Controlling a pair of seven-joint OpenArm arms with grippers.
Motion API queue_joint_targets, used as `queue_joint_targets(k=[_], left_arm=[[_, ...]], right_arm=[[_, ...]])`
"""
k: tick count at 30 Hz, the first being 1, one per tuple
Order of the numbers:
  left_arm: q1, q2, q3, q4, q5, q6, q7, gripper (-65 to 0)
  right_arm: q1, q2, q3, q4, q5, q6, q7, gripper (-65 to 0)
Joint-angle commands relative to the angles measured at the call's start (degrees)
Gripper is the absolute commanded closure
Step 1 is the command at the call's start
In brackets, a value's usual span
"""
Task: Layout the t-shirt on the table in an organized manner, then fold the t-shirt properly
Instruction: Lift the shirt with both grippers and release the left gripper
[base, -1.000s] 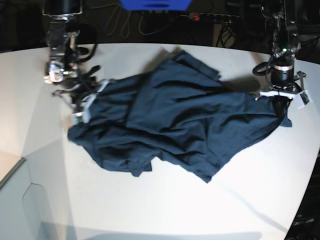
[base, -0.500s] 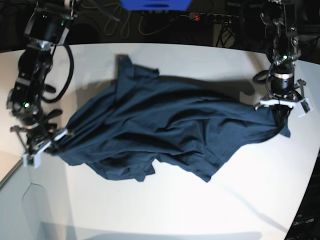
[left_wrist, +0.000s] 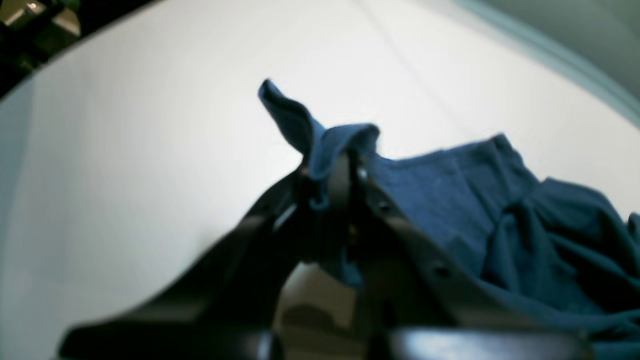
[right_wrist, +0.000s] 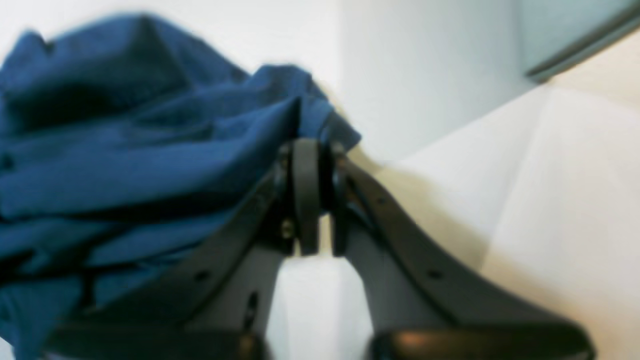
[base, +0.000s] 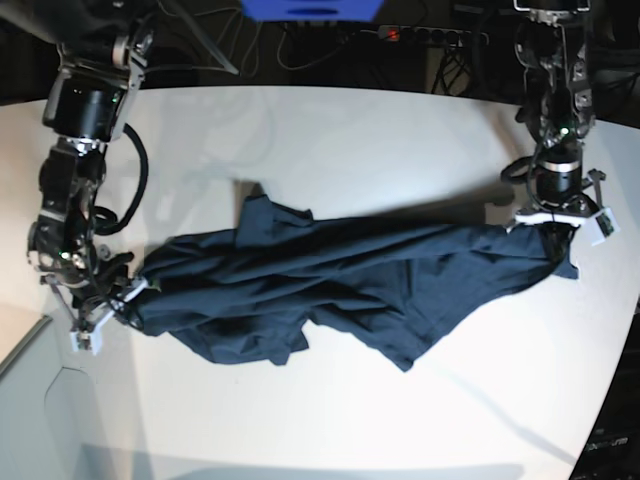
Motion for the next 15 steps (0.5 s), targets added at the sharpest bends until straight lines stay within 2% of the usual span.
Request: queue_joint_targets(k=[1,5,8,11,15], left_arm=[[-1.0,-0.8,-0.3,0.7,0.1,-0.2,-1.9,-0.1],[-1.3,-0.8,-0.3,0.6,-0.1,-0.2,-1.9,-0.1],[-1.3,-0.8,-0.3,0.6,-0.1,-0.2,-1.9,-0.1],[-1.3,-0.8,-0.3,0.5,-0.1,-0.2,-1.9,-0.1],[-1.0,-0.7,-0.5,0.5,-0.1,-0.2,-1.9,-0.1]], right_arm=[[1.2,1.2,-0.7,0.5,0.4,0.0,1.6,-11.3],[0.0,1.0,1.0,4.4,0.4,0.0,1.6,-24.9],[-4.4,-0.9,3.2,13.3,0.4,0.0,1.6,-34.5],[-10.7,-3.4,2.6,22.0,0.4,0.2,1.5,-37.3],[-18.7,-7.7,-2.8,29.1,0.4,0.4,1.6,-37.3]])
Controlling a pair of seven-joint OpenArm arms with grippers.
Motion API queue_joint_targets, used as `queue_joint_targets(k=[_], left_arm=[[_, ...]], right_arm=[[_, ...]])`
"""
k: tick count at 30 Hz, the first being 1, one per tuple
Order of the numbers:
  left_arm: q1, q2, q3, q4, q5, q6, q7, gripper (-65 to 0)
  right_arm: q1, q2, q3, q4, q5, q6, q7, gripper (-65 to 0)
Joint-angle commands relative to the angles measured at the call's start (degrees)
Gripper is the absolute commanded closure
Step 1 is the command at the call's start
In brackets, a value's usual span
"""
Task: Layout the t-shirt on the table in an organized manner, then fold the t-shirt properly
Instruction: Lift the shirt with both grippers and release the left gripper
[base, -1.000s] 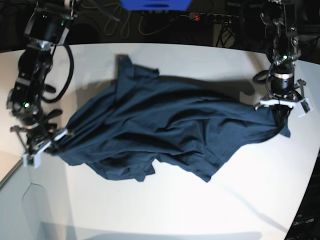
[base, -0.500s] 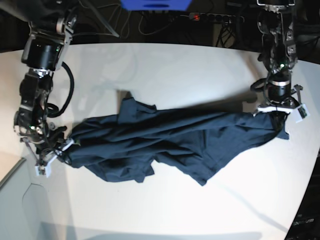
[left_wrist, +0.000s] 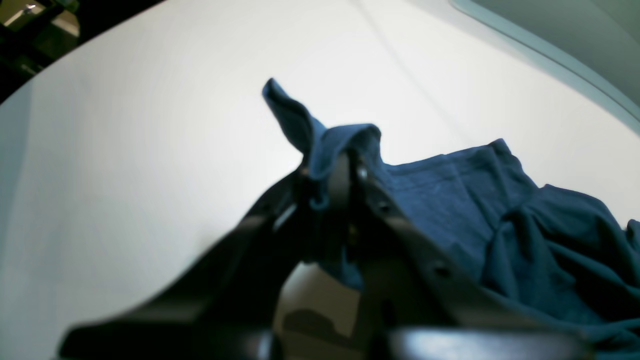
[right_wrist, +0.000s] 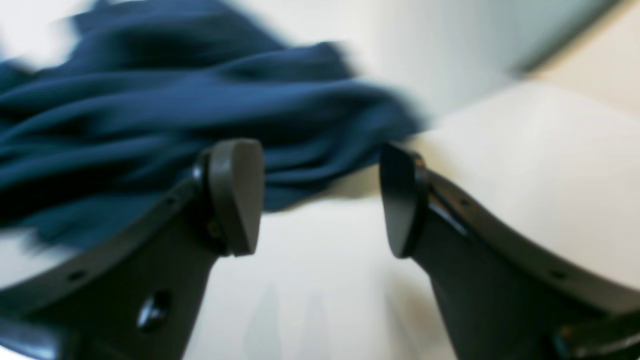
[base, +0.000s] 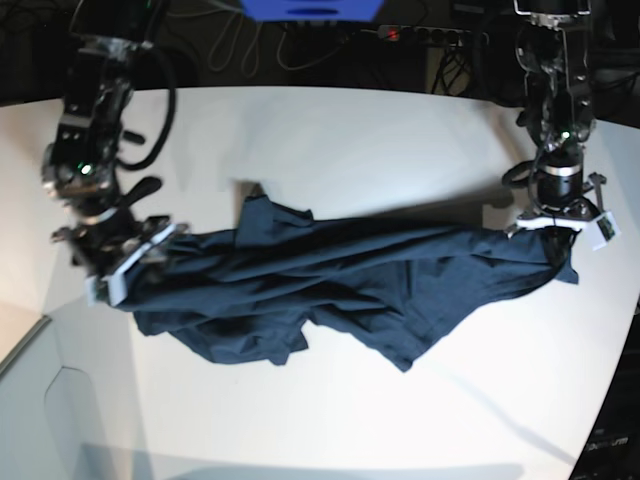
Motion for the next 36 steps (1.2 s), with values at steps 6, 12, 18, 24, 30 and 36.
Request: queue_joint_targets(k=[6,12,18,24,30,36], left_arm=[[-0.2,-1.1,-0.6,0.9,0.1,-0.3,-1.6,-0.1],[-0.2,-1.3,-0.7,1.0,0.1,-0.3,-1.6,-0.1],[-0.2,-1.3,-0.7,1.0,0.1,-0.3,-1.6,-0.1],[-0.2,-1.3,-0.7,0.9,0.1,-0.3,-1.6,-0.1],[-0.4,-1.2,-0.3,0.9,0.1,-0.3,-1.6,-0.4],[-0.6,-0.7,1.4,0.8,0.1,-0.3,-1.6,-0.5]], right_arm=[[-4.8,-0.7,-12.3,-2.2,0.5,0.5,1.3,-37.3],[-3.4,-0.9,-16.0,-9.0,0.5,0.5,1.3,-37.3],[-0.4,-1.0,-17.3,-15.3,0.7,0.5,1.3,-37.3],[2.2,-1.2,-19.7,-19.9,0.7,0.5,1.3,-30.0],[1.1,1.3,-15.8,-15.1,0.7,0.5,0.8,-0.4],[-3.6,7.6,-13.8,-1.0,0.7,0.5,0.8,0.0]])
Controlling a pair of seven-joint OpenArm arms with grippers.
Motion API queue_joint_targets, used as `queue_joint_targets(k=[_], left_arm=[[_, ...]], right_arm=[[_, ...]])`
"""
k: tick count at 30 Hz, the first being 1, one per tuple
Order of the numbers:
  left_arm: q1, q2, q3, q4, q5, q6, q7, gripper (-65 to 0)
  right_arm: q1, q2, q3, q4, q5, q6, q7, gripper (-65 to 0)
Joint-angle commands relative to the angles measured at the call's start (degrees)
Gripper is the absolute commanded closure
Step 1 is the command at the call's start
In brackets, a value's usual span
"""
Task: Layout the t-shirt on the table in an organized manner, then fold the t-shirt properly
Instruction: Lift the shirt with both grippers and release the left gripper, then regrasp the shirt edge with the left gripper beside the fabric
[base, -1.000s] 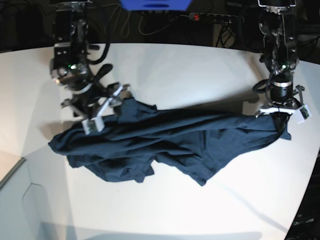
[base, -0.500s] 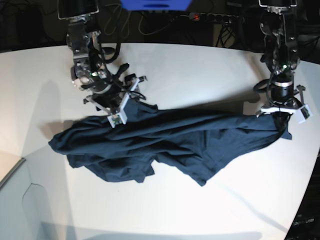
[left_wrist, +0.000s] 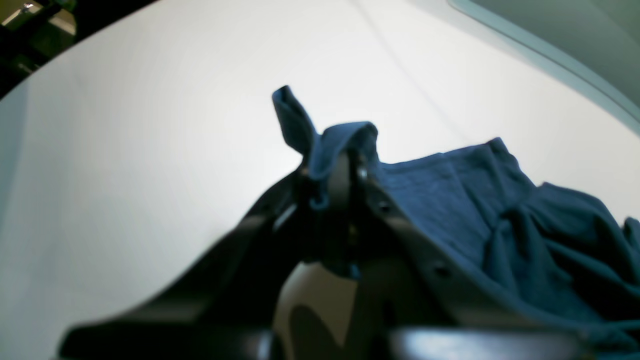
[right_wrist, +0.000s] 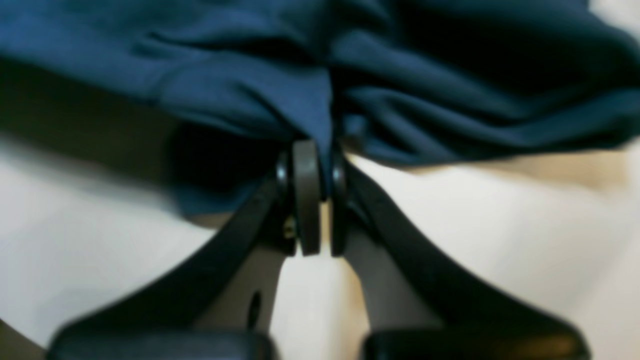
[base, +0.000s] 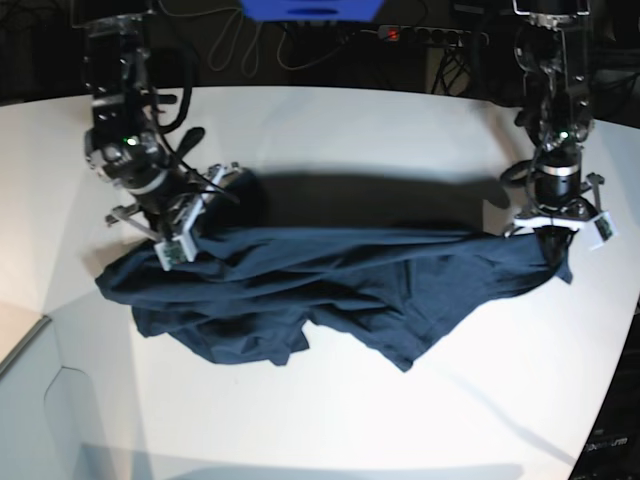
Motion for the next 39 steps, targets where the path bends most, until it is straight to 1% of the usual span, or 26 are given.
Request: queue_joint_targets(k=[1,3,5,9,11,14,15,20,22,24,26,28,30,33,36,39], left_arm=[[-0.6,-0.8,0.6,0.8,0.1,-0.3,-1.7,-0.5],[-0.7,-0.8,1.2,0.8,0.3,-0.3,-1.7,-0.5],[-0.9,-0.7,1.1,0.8,0.3,-0.3,-1.7,-0.5],[-2.7,-0.6,1.2,-0.7,0.2,-0.3,-1.6,-1.2],[-4.1,-0.5,1.2,-2.6,0.1,-0.3,-1.6,-5.2],[-6.2,0.4,1.2,-4.9,0.1,-0.2,-1.7,-13.1],[-7.1,0.7,1.2,-5.6,0.3,-0.2,-1.7,-14.4],[-14.2,1.7,1.6,-11.3,0.5,0.0,-1.7,-16.3],[-17.1,1.8,2.2,-13.9,0.5,0.1,-1.7,-19.5],[-18.2,1.7,2.3,-14.6,0.5,0.1,-1.7,-23.1],[-18.1,1.6,2.4,-14.6,0.5,0.1,-1.7,-26.9],[-17.3,1.6,2.3,-14.5,0.5,-0.1,-1.7,-28.6],[-14.6,1.5,1.9,-14.2,0.3,-0.2,-1.8,-28.3],[-8.4,0.2,0.7,-11.4,0.0,-0.2,-1.9,-28.2],[-3.2,0.2,0.6,-10.4,0.0,-0.2,-2.1,-28.2],[-1.6,0.7,1.5,-12.0,0.0,-0.3,-2.1,-28.5]], right_arm=[[0.2,0.6,2.5,3.9,0.0,0.4,1.6,0.0],[-0.8,0.5,6.6,8.7,0.0,0.4,1.9,0.0],[-0.9,0.5,9.2,11.6,0.0,0.4,2.0,0.0],[-0.2,0.5,11.1,12.4,0.0,0.4,2.0,0.0],[1.2,0.5,10.7,12.4,0.0,0.4,1.8,0.0],[3.3,0.3,10.5,10.7,0.1,0.4,2.0,0.0],[4.4,0.3,10.2,9.5,0.1,0.4,2.0,0.0],[10.8,0.4,9.7,1.3,0.1,0.4,2.1,0.0],[12.9,0.4,9.7,-1.5,0.1,0.4,2.1,0.0],[14.8,0.4,9.7,-3.3,0.0,0.4,2.1,0.0],[15.9,0.4,9.7,-4.6,-0.1,0.4,2.1,0.0],[16.7,0.4,9.7,-5.4,-0.1,0.4,2.1,0.0],[17.1,0.4,9.7,-5.7,-0.1,0.4,2.1,0.0],[17.3,0.4,9.7,-5.7,-0.1,0.4,2.1,0.0],[17.3,0.4,9.7,-5.7,-0.1,0.4,2.1,0.0],[17.2,0.4,9.5,-5.5,-0.1,0.4,2.1,0.0]])
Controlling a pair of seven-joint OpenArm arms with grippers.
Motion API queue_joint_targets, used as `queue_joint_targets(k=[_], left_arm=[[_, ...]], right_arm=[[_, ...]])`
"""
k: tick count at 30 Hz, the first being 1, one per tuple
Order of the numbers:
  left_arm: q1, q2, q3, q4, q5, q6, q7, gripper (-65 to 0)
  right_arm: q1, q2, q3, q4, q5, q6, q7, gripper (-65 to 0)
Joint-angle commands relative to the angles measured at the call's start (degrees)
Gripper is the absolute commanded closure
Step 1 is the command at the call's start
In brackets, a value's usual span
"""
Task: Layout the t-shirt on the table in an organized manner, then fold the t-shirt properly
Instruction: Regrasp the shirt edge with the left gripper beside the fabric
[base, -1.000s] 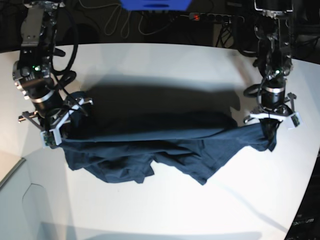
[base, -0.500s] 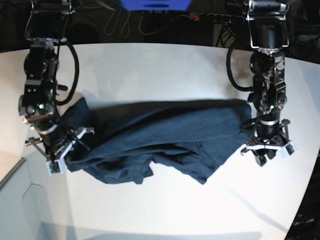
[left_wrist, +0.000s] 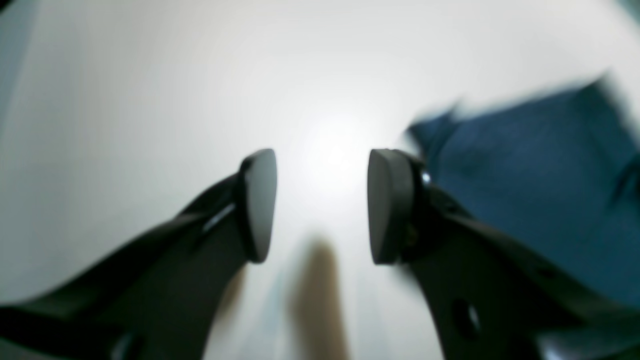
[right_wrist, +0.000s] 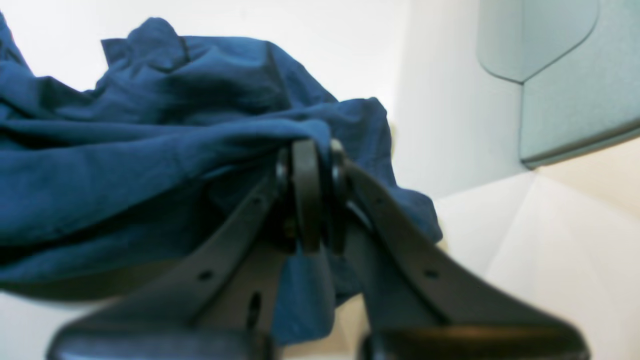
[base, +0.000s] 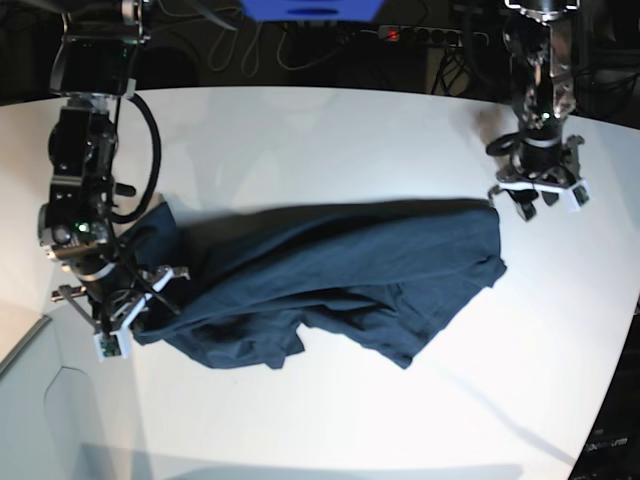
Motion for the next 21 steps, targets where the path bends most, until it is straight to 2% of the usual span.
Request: queue_joint_targets(k=[1,5,10,17,19,21], left_arm=[[-1.5,0.2,0.4,-0.1,0.0,-0.8,-1.4,-28.5],[-2.7,1.8,1.6,-0.8,0.4,-0.8,-1.4,-28.5],[-4.3,1.9,5.2,-1.2,0.6,-0.8,-1.4,-28.4],[-5.5,1.9,5.8,-1.4,0.6,-0.7,-1.1,-28.2],[-5.6,1.9,5.8,-1.4,0.6,-0.7,-1.1,-25.1],[-6.6,1.9,5.8,-1.6,0.6,-0.7,-1.0,-17.5]], right_arm=[[0.9,0.3,0.1,1.2,0.4,0.0,1.5,0.0],[0.6,-1.1,0.4,1.2,0.5,0.0,1.5,0.0],[-0.1,-1.5,0.1,1.4,0.5,0.0,1.5,0.0],[-0.8,-1.5,0.2,1.1,0.5,0.0,1.5,0.0],[-0.9,-1.5,0.1,1.2,0.5,0.0,1.5,0.0],[-0.9,-1.5,0.3,1.2,0.5,0.0,1.5,0.0]])
